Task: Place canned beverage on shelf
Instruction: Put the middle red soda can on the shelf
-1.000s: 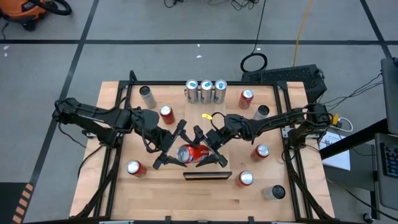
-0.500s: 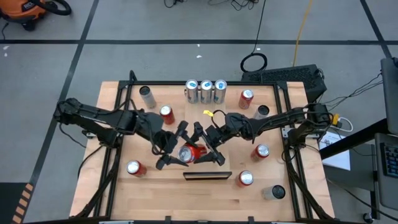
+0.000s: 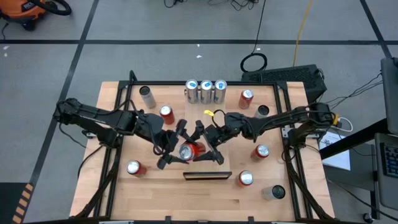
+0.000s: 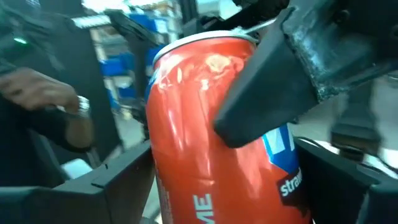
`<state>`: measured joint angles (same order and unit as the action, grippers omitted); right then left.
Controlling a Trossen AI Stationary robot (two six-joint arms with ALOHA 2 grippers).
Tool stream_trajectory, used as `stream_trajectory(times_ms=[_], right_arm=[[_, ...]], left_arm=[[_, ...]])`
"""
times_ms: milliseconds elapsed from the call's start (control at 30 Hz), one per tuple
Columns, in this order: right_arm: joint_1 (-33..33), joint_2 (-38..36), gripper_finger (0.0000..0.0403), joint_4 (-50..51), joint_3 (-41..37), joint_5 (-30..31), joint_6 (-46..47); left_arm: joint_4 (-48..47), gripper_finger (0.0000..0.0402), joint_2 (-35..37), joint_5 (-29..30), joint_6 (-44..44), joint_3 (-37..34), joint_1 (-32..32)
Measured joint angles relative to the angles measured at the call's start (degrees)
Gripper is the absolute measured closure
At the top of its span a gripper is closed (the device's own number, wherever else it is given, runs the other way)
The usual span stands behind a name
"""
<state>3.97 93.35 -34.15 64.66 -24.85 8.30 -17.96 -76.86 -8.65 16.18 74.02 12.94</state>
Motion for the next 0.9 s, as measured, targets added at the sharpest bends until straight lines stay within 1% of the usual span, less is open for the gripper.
stream_trajectory(times_ms=[133, 300, 433, 533, 800, 900], right_arm=[[0.8, -3.75, 0.007, 9.06, 0.0, 6.37, -3.23], [2.35, -8.33, 0.007, 18.39, 0.0, 15.93, -6.49], [3.34, -10.56, 0.007, 24.09, 0.0, 22.69, -9.27], [3.97, -11.12, 0.007, 26.34, 0.0, 27.03, -11.08], [5.14, -11.02, 0.007, 28.95, -0.15, 33.86, -13.91], [5.16, -11.0, 0.007, 29.25, -0.15, 34.44, -14.83]], left_arm=[[0.06, 0.01, 0.0, 4.38, -1.09, 0.01, 0.01], [1.03, 0.01, 0.0, 10.48, -3.27, 0.08, -0.05], [2.11, 0.01, 0.0, 13.74, -5.08, 0.11, -0.05], [2.91, 0.01, 0.0, 15.43, -7.52, 0.11, -0.05], [3.73, 0.01, 0.26, 20.68, -14.51, 0.33, -0.03], [3.96, 0.01, 0.26, 22.04, -17.18, 0.33, -0.01]])
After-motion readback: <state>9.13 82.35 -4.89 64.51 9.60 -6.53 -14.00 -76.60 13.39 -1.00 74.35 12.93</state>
